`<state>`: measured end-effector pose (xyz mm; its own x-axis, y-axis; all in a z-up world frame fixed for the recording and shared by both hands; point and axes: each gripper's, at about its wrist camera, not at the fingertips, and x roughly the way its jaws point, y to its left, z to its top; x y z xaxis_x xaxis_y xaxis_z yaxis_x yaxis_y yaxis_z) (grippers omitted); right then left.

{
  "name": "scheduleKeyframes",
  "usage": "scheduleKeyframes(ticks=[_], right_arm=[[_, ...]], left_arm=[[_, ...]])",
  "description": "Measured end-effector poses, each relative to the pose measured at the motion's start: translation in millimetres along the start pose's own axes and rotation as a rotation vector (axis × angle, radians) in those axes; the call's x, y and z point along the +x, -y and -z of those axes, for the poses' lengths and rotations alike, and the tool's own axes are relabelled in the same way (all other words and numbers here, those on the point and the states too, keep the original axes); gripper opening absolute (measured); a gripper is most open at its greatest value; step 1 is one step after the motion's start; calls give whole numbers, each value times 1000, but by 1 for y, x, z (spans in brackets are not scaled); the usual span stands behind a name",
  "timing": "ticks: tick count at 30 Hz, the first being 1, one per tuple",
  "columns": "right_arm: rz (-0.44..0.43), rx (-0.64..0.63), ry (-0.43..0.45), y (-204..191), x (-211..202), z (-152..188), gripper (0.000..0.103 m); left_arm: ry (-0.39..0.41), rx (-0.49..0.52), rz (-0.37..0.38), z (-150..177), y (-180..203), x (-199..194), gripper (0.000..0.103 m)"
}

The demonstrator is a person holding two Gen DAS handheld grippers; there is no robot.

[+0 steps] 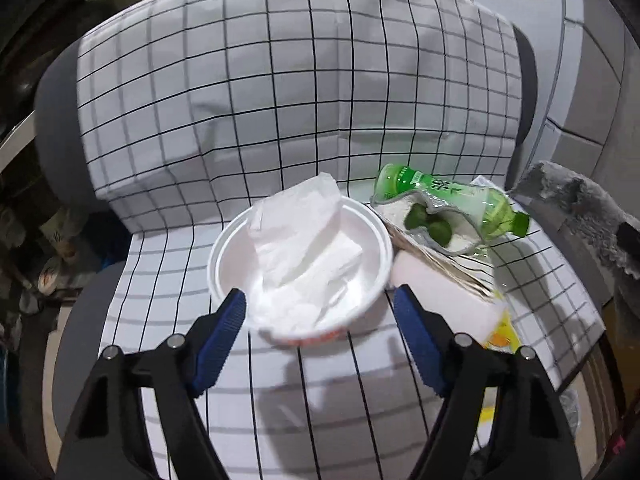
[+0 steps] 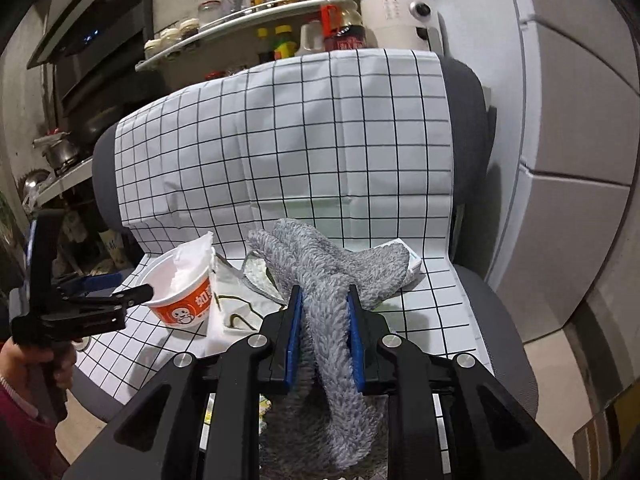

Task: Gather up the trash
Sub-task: 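Grasp the tissue in the paper cup with the left gripper while the right holds the sock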

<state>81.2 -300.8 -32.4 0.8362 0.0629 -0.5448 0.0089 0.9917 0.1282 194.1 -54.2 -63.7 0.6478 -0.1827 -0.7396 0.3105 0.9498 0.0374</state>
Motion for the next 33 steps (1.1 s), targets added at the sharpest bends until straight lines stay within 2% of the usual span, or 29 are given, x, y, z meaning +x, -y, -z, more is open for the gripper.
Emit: scheduleKeyframes(ticks=[2,3,10,12,13,14,15,16,17,21,24,27,28,29,30,31,33], right_arm=[[-3,4,-8,2,5,1,23],[-4,4,-13,3,8,2,23],[-9,-2,-37,4,24,1,23],[-9,-6,-38,3,27,1,23],[-9,-7,-39,2,27,1,23],[-9,-7,-40,1,28,1,23],[-11,-6,-42,0,28,2,23],[-13,-6,-42,-1,28,2,23],[-14,-7,-42,-2,28,2,23],[-17,-11,-30,-6,21,3,23],[-30,-3,-21,-10,13,3,23],[-36,-8,-17,-15,6,5,23],[-38,-10,-17,-16,5,6,23],[-40,-10,-19,-18,5,7,23],[-41,-11,-21,-18,4,7,23],[-42,-10,-20,-18,5,7,23],[-35,-8,-25,-16,8,6,23]], left_arm=[[-40,-6,7,-9,-5,19,60],[-68,-17,9,-13,-9,31,59],[-202,23,-8,-28,-8,97,58],[-197,1,-8,-33,-13,103,57],[-195,-2,-12,-35,-14,104,50],[-189,-6,-7,-36,-15,105,32],[-189,-17,3,-37,-18,106,23],[-187,-29,8,-38,-21,105,2],[-174,-36,10,-39,-24,103,0],[-45,-72,47,-44,-35,64,0],[22,-84,61,-47,-41,32,0],[7,-22,25,-48,-38,23,0],[-13,2,7,-48,-36,26,14],[-38,28,-12,-48,-34,33,46],[-66,59,-26,-48,-32,43,62],[-80,77,-29,-48,-31,50,69],[-107,98,-38,-49,-30,64,69]])
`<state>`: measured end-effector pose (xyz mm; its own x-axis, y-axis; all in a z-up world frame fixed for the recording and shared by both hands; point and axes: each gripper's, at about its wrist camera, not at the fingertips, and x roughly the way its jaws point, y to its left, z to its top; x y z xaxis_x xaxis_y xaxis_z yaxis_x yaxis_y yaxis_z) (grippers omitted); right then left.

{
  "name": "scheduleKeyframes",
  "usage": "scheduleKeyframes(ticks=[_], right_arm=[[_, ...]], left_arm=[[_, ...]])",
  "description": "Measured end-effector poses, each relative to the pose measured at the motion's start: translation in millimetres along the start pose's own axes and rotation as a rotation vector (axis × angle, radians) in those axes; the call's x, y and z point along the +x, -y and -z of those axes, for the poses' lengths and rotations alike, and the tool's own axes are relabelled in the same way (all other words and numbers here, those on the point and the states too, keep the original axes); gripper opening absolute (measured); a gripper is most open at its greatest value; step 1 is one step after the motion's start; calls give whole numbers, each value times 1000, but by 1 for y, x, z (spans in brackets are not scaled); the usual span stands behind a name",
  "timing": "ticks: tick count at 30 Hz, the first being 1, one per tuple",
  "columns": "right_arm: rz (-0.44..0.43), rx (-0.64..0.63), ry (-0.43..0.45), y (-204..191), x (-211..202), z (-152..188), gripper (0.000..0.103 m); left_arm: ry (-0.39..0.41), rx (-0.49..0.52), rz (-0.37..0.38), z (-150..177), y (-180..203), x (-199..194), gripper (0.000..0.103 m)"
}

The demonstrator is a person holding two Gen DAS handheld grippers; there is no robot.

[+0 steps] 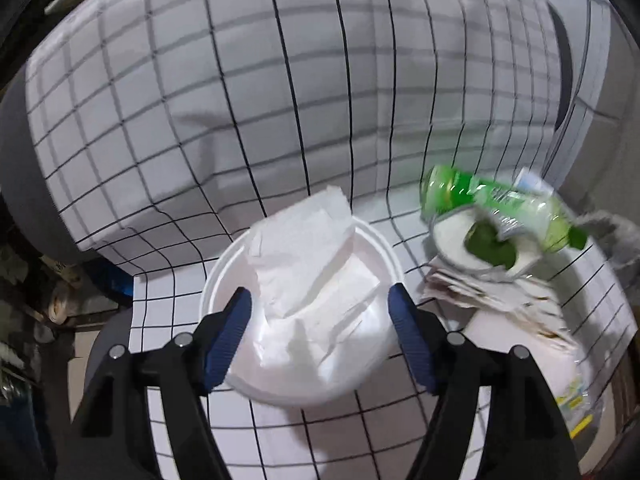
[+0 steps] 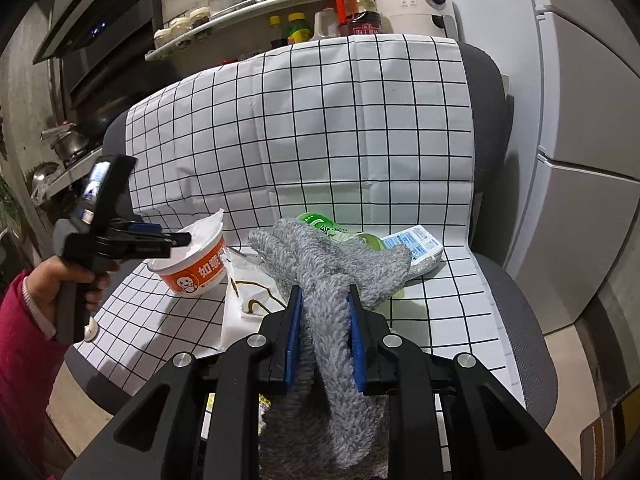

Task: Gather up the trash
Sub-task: 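Grasp the tissue in the paper cup with the left gripper while the right holds the sock, then carry sock and tissue to the trash bin and open both grippers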

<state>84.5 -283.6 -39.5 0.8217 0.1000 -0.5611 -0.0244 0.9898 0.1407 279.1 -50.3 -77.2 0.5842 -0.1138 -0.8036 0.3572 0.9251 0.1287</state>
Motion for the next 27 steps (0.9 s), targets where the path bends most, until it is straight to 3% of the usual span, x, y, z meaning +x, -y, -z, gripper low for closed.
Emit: scheduleKeyframes(ticks=[4,11,12,13,14,20,27], right_arm=[[4,9,-13,6,11,-4,24],[-2,29,-57,15,42,-3,24],[-3,32,-61,16,44,-3,24],[-3,32,-64,16,46,-3,24],[-2,31,-66,15,47,-2,24],[-14,44,-39,14,38,-5,23],[-12,48,72,11,-11,-22,23]], left_arm=[[-42,-10,14,-10,-7,27,44],[-86,-23,83,-15,-9,61,43],[-84,-43,98,-15,-12,64,39],[-76,-61,107,-16,-14,64,14],[-65,-75,117,-16,-16,63,0],[67,-106,145,-15,-27,20,0],[257,-100,220,-5,-22,-91,0]])
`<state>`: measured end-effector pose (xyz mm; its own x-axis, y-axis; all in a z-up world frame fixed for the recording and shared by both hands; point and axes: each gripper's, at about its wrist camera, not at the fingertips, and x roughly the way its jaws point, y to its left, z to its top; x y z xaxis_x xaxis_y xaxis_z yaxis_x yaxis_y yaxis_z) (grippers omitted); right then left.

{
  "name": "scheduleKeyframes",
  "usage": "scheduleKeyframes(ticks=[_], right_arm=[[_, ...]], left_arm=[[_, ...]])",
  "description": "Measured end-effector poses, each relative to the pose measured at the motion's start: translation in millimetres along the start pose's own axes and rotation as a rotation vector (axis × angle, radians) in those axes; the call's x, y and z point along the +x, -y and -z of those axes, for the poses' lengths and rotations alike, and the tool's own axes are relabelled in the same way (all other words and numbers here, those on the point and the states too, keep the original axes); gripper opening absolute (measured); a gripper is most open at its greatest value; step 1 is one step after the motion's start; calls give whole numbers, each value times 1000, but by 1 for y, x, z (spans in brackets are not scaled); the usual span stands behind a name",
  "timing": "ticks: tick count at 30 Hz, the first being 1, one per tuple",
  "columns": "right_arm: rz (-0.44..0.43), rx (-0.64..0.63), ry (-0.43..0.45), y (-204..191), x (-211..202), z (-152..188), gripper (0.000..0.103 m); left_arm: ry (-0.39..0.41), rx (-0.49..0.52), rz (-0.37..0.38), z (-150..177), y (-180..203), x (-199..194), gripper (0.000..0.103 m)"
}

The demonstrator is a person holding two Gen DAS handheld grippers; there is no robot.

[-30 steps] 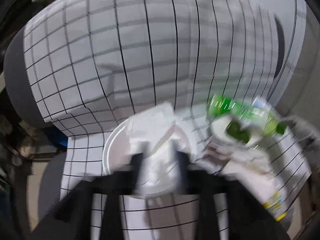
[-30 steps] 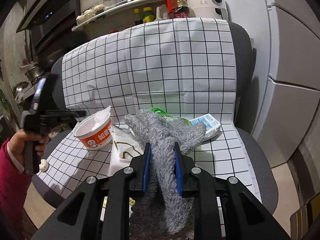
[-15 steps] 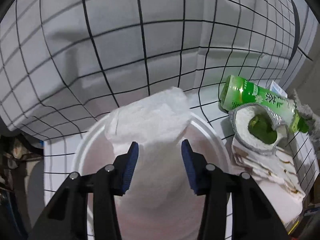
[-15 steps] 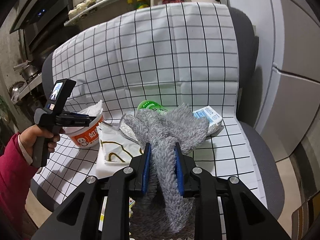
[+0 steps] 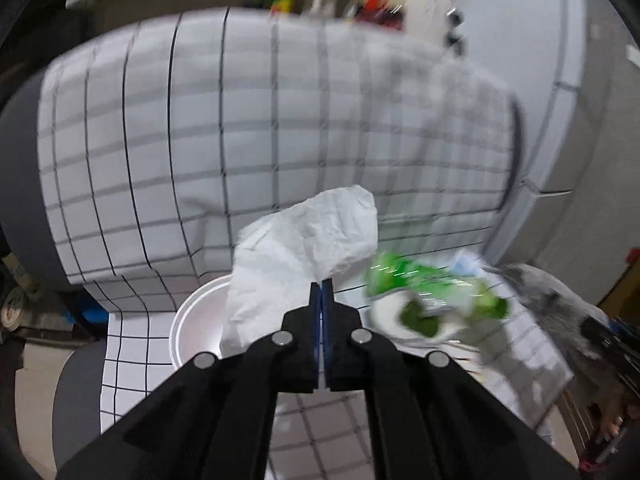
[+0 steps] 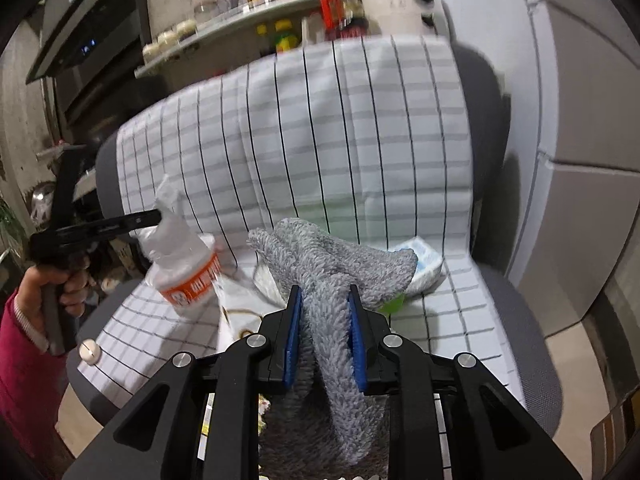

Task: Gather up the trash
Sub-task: 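Carry sock and tissue to the trash bin and open both grippers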

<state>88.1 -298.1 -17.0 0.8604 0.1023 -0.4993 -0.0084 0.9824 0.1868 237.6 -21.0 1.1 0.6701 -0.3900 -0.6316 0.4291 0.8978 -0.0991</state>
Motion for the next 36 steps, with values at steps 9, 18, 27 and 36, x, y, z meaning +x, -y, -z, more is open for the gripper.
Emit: scheduleKeyframes(ticks=[9,18,27,36], right_arm=[[126,11,94,20,-91,13,23],[285,57,106,59,-182,59,23],[314,189,-38,112,-192,147,23],[327,422,-299,169,-150,255,23]], left_arm=[[120,105,216,22,94,-90,0],[164,196,500,30,193,-141,0],[-30,348,718,105,314,-87,0],[-295,442,847,196,372,-24,0]])
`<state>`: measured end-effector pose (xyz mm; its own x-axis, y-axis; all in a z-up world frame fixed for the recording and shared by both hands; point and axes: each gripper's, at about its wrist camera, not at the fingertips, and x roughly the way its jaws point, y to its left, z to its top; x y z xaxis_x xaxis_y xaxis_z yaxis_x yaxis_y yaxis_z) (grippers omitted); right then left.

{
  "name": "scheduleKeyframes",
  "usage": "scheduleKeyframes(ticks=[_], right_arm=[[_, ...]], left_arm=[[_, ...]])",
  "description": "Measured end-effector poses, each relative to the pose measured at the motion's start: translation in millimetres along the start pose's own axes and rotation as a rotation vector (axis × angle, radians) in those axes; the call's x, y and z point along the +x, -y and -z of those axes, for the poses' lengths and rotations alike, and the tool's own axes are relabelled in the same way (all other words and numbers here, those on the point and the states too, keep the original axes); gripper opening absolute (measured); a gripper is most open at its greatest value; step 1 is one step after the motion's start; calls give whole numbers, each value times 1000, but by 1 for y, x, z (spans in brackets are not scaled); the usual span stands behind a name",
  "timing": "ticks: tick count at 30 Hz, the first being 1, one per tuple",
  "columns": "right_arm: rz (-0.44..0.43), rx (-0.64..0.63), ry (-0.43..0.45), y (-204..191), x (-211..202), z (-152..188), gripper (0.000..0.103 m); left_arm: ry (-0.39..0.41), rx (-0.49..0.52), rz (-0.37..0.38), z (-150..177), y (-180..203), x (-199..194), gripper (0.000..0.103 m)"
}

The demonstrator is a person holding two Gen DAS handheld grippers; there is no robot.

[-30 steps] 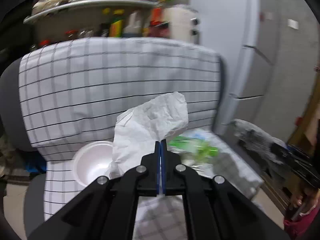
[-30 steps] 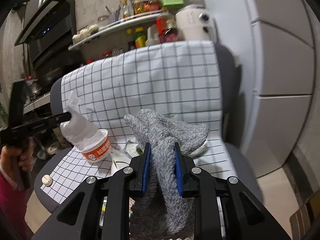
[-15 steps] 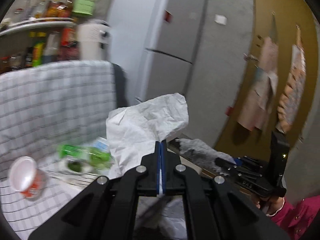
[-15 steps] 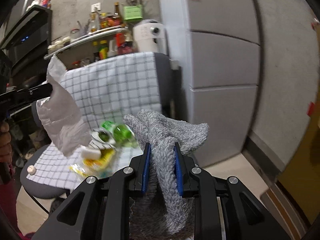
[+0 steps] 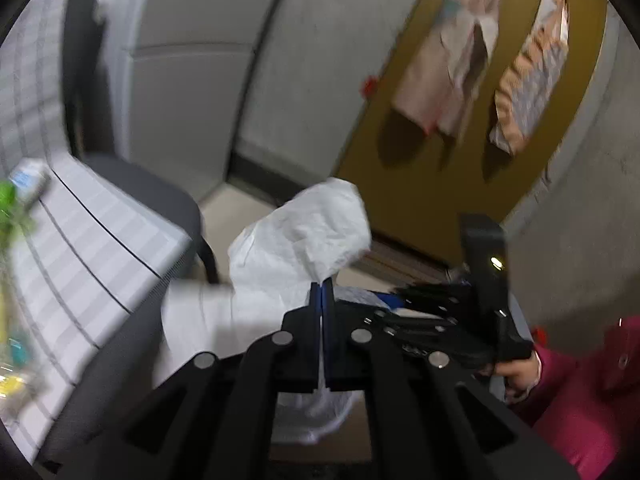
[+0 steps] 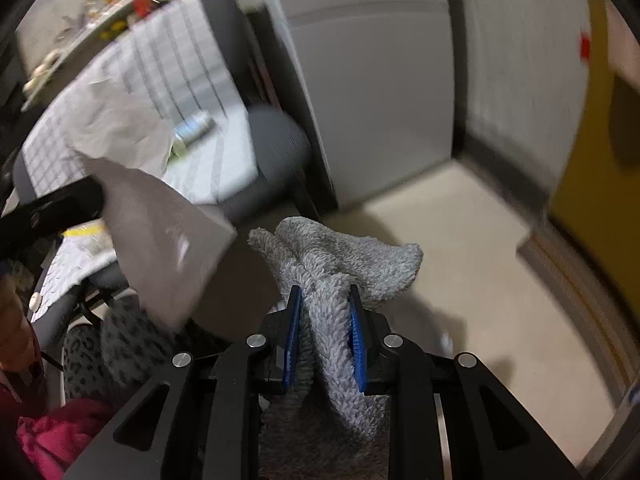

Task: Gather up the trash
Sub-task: 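Carry sock and tissue to the trash bin and open both grippers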

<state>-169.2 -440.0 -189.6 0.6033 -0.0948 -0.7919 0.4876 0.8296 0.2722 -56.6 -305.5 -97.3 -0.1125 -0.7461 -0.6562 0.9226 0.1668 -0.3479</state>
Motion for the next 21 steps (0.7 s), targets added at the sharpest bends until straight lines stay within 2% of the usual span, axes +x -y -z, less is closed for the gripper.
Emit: scheduleKeyframes(ticks=[4,10,12,14,15,17,18,20,21], right_arm=[[9,52,-108,8,30,17,23],[30,59,-163,6,50,26,28],[31,70,-176,7,55,27,33],[29,81,-185,12,57,31,48],[38,84,-183,12,56,32,52],[54,82,-173,15,53,27,54],[65,80,-169,15,50,25,54],[80,79,-157,15,46,22,63],[86,77,-149,16,46,19,63]], left_arm=[[-105,-19,9,17,-10,36,0],[-194,-40,35,24,-25,70,0],[-214,-34,30,24,-26,78,0],[-230,-43,21,27,-30,83,0],[-234,-50,26,27,-32,83,0],[-234,-54,24,28,-34,82,0],[-234,-54,17,26,-34,82,2],[-227,-55,5,25,-35,80,29],[-217,-56,-5,23,-34,78,36]])
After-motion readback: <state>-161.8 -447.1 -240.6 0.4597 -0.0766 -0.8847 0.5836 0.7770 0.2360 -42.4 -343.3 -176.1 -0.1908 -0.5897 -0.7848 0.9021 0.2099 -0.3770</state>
